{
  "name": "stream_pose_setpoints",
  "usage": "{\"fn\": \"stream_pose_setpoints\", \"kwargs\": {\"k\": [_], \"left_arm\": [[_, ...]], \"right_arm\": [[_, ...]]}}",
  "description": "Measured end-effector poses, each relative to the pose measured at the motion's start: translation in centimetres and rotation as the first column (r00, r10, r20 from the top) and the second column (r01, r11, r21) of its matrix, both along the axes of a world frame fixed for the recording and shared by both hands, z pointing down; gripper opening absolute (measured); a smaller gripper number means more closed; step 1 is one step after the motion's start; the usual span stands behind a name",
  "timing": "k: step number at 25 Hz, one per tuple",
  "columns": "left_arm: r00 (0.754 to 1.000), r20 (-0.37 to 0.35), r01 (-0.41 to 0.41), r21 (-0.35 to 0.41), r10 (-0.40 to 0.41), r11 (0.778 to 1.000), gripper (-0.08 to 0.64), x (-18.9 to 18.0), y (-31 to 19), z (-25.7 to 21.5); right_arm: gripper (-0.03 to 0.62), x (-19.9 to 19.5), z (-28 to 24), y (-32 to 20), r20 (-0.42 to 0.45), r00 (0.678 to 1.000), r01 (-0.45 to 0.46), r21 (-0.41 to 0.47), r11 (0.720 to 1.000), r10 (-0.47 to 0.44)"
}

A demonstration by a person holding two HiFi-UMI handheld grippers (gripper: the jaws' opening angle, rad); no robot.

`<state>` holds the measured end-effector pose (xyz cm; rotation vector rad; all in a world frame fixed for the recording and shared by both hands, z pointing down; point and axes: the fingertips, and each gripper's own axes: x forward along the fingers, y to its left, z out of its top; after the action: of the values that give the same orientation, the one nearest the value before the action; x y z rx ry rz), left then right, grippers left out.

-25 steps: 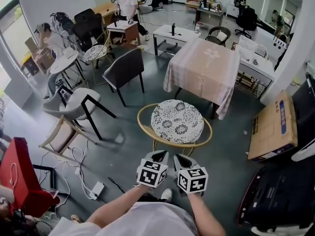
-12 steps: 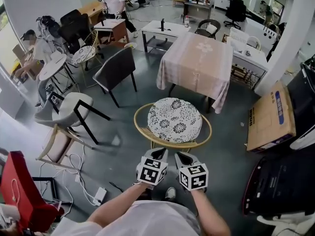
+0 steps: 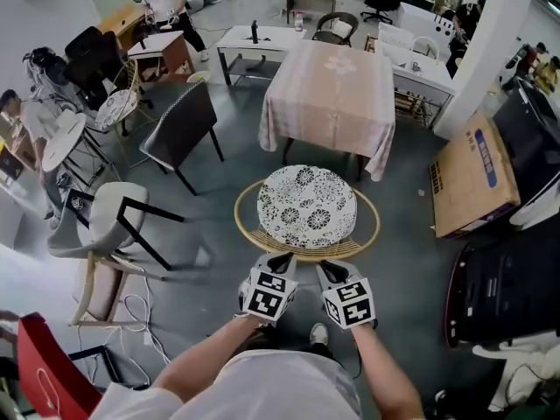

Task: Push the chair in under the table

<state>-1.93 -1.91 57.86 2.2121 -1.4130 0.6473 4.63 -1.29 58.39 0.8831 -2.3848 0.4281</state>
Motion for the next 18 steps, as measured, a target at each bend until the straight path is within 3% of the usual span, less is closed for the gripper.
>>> {"fn": "stream_pose_setpoints", "kwargs": {"k": [4, 10, 13, 16, 18], "left_arm": [[0.988, 0.102, -0.112, -0.028, 0.115, 0.993, 0.005, -1.0, -0.7, 1.7], [0.942, 0.199, -0.266, -0.054, 0.272, 0.962, 0.011, -1.6, -0.9, 4.0], [0.898, 0.248, -0.354, -0.08, 0.362, 0.932, 0.05, -1.6, -0.7, 5.1], [0.839, 0.314, -0.437, -0.1, 0.445, 0.894, 0.102, -1.7, -0.3, 6.1], [0.798, 0.359, -0.478, -0.115, 0.485, 0.871, 0.119, -2.0, -0.2, 6.9]], "right_arm": [[0.006, -0.2, 0.8, -0.8, -0.052, 0.999, -0.007, 0.011, 1.0, 0.008], [0.006, 0.4, 2.8, -1.1, -0.152, 0.988, 0.008, 0.01, 1.0, -0.006], [0.01, 0.3, 3.5, -0.8, -0.222, 0.974, 0.057, 0.011, 0.998, -0.053], [0.086, 0.5, 4.3, -0.6, -0.301, 0.947, 0.124, 0.015, 0.992, -0.114], [0.091, 0.6, 4.8, -0.6, -0.363, 0.919, 0.176, 0.027, 0.984, -0.154]]}}
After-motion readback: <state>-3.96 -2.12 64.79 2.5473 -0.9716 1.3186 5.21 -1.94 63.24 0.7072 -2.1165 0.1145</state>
